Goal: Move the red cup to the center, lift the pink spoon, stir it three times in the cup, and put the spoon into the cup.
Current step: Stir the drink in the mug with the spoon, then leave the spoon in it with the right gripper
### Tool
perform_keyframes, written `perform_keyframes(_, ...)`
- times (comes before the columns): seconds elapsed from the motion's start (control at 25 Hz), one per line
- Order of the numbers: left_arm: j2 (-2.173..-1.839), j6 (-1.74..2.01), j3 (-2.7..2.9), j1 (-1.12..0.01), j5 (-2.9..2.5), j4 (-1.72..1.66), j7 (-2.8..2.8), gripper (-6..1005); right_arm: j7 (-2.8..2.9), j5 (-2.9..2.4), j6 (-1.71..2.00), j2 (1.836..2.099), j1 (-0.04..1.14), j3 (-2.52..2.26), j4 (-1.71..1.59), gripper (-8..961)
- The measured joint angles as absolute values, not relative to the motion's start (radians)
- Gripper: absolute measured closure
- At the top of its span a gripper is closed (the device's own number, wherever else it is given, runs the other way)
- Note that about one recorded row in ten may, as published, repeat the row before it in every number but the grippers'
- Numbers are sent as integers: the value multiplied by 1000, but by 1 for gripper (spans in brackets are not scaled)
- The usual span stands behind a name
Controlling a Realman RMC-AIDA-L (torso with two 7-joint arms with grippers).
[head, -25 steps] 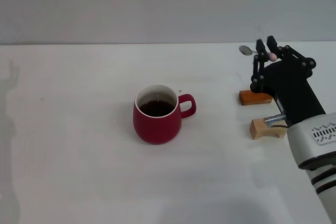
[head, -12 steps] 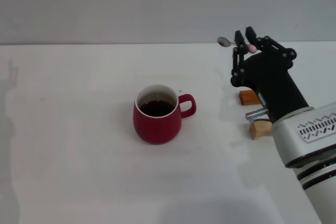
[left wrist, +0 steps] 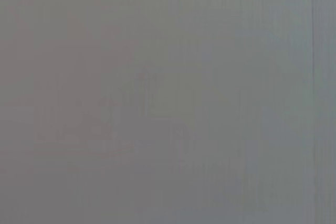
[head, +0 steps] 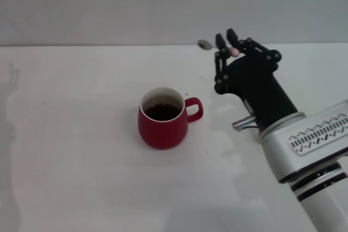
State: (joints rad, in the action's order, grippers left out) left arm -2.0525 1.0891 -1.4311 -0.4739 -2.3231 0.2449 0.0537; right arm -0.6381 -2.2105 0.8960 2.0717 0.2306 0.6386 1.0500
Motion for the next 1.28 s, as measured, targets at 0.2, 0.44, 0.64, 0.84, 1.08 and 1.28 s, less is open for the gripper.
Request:
perform_keyframes(0.2,-2052,1089,-1431,-474,-2322,244,54,167,-635,-2211,885,2071,251,613,1058,820)
perform_keyframes(0.44,-2052,1091,-1431,-472,-2323,245,54,168,-630,-2211,859,2071,261,598,1069,820)
perform_keyframes(0.64,-2052,1091,-1431,-471,-2323,245,54,168,-628,-2211,827,2071,263,579,1085,820)
perform_keyframes(0.84,-2052,1091,-1431,-470,-2324,245,54,168,-628,-2211,807,2071,266,566,1094,821)
perform_keyframes(1.08,-2052,1091,-1431,-467,-2325,246,54,168,-616,-2211,781,2071,274,553,1100,821)
perform_keyframes(1.28,-2052,1091,-1431,-464,-2326,246,54,168,-614,-2211,770,2073,274,545,1101,821)
